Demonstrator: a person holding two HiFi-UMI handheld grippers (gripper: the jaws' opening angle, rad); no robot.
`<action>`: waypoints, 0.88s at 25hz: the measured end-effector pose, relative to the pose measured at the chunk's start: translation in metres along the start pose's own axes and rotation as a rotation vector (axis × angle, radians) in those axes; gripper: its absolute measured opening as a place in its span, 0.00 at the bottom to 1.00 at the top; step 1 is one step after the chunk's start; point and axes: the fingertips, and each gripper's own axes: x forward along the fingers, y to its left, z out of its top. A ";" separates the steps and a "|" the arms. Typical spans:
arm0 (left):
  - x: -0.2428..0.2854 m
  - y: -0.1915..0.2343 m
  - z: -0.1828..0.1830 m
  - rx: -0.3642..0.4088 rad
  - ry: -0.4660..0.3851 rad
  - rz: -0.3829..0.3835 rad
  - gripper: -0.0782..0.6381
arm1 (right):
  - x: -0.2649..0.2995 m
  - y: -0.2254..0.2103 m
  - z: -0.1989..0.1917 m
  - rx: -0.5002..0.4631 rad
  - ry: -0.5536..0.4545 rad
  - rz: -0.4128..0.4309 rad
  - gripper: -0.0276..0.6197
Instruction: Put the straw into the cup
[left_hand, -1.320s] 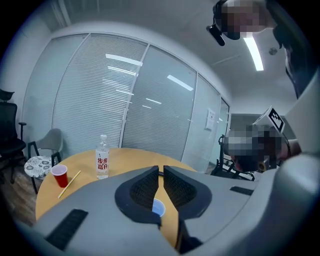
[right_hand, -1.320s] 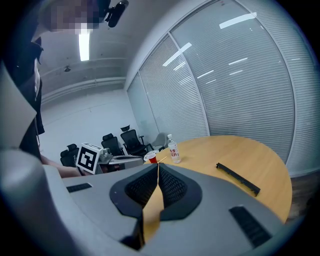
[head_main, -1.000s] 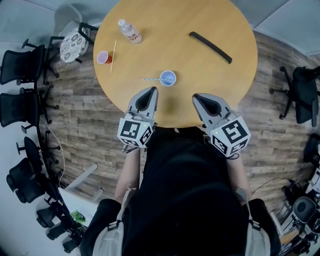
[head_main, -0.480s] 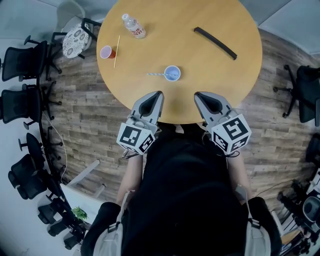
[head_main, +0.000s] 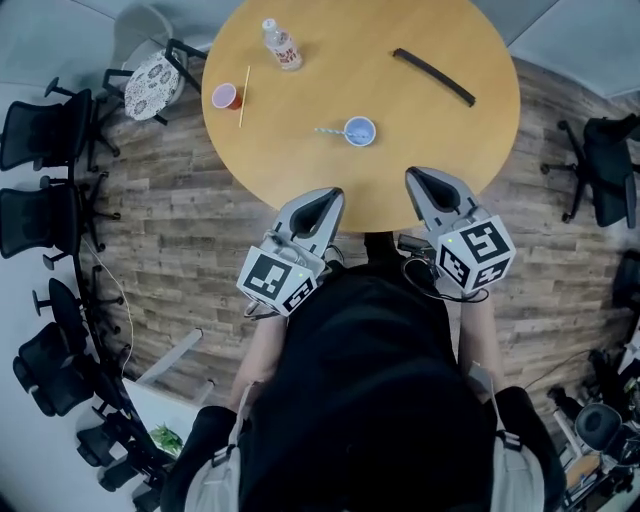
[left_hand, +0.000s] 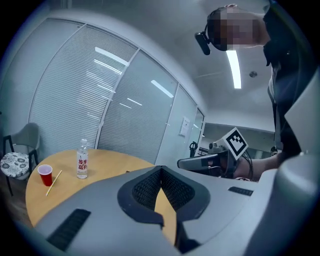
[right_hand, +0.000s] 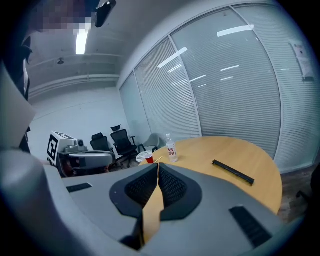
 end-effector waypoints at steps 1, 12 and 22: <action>-0.009 -0.002 -0.001 0.003 0.000 -0.006 0.13 | -0.003 0.004 -0.002 -0.001 0.005 -0.012 0.07; -0.111 -0.015 -0.032 -0.020 0.011 -0.046 0.13 | -0.025 0.100 -0.046 -0.024 0.041 -0.045 0.07; -0.172 -0.028 -0.043 -0.011 0.003 -0.082 0.13 | -0.054 0.182 -0.061 -0.054 -0.030 0.036 0.07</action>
